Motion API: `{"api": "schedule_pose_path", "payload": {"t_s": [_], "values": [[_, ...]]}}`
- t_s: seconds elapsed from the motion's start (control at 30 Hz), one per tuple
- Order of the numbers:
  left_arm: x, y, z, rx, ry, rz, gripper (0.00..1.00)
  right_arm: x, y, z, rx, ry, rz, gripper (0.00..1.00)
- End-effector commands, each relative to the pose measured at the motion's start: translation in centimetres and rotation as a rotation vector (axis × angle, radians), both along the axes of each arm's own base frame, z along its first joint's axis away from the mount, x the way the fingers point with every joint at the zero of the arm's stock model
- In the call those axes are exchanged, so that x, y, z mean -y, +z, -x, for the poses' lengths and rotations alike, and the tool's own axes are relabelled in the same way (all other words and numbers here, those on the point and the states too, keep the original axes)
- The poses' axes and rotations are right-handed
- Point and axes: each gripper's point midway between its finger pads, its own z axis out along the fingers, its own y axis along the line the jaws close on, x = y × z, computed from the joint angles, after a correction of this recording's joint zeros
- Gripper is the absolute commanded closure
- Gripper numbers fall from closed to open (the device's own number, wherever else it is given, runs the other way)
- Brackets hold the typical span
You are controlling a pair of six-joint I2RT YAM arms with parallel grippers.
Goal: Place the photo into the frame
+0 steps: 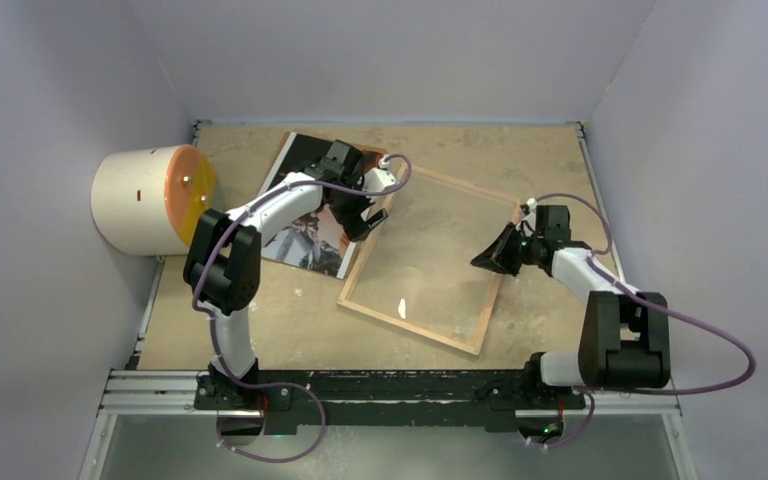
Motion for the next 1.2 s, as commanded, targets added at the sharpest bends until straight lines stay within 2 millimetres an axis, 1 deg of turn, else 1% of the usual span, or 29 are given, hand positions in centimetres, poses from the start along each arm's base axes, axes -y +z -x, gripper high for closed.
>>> {"api": "schedule_pose_path", "payload": {"t_s": [0.0, 0.1, 0.23, 0.33, 0.43, 0.5, 0.57, 0.7, 0.8, 0.87, 0.97, 1.0, 1.03, 1.07, 1.17], "values": [[-1.2, 1.1, -1.2, -0.009, 0.001, 0.037, 0.01, -1.3, 5.7, -1.4, 0.118, 0.023, -0.086, 1.0], [-2.8, 0.7, -1.9, -0.029, 0.036, 0.04, 0.02, -1.9, 7.8, -1.3, 0.162, 0.032, -0.138, 1.0], [-3.3, -0.7, -1.1, -0.056, 0.037, 0.031, 0.03, -2.8, 10.5, -1.3, 0.213, 0.043, -0.213, 1.0], [-3.4, -0.7, -0.8, -0.062, 0.046, 0.04, 0.03, -3.2, 13.3, -1.6, 0.274, 0.051, -0.242, 1.0], [-3.6, 0.1, -1.0, -0.069, 0.069, 0.074, 0.03, -3.7, 16.0, -1.8, 0.337, 0.071, -0.251, 1.0], [-4.3, 0.7, -1.7, -0.062, 0.094, 0.085, 0.03, -5.0, 17.7, -1.6, 0.371, 0.108, -0.262, 1.0], [-4.9, 1.4, -2.4, -0.052, 0.122, 0.104, 0.03, -6.0, 19.7, -1.8, 0.417, 0.131, -0.267, 1.0], [-6.9, 2.9, -3.8, -0.036, 0.192, 0.139, 0.03, -8.2, 23.1, -1.8, 0.491, 0.181, -0.301, 1.0], [-8.3, 3.5, -4.5, -0.014, 0.23, 0.142, 0.03, -8.7, 25.5, -1.8, 0.562, 0.199, -0.339, 1.0], [-8.8, 3.8, -4.6, -0.011, 0.242, 0.143, 0.03, -8.8, 27.0, -1.7, 0.62, 0.213, -0.349, 1.0], [-9.2, 3.6, -4.5, -0.007, 0.256, 0.134, 0.03, -9.0, 27.8, -1.5, 0.676, 0.234, -0.356, 1.0], [-9.4, 3.6, -4.6, -0.001, 0.264, 0.13, 0.03, -9.0, 27.6, -1.3, 0.686, 0.242, -0.357, 1.0], [-9.6, 3.6, -4.7, 0.003, 0.273, 0.127, 0.03, -9.0, 27.1, -1.3, 0.684, 0.243, -0.352, 1.0], [-9.7, 3.6, -4.8, 0.008, 0.278, 0.124, 0.03, -9.0, 26.2, -1.3, 0.672, 0.242, -0.341, 1.0], [-9.9, 3.4, -5.0, 0.013, 0.288, 0.113, 0.03, -8.4, 21.4, -1.7, 0.584, 0.219, -0.266, 1.0]]}}
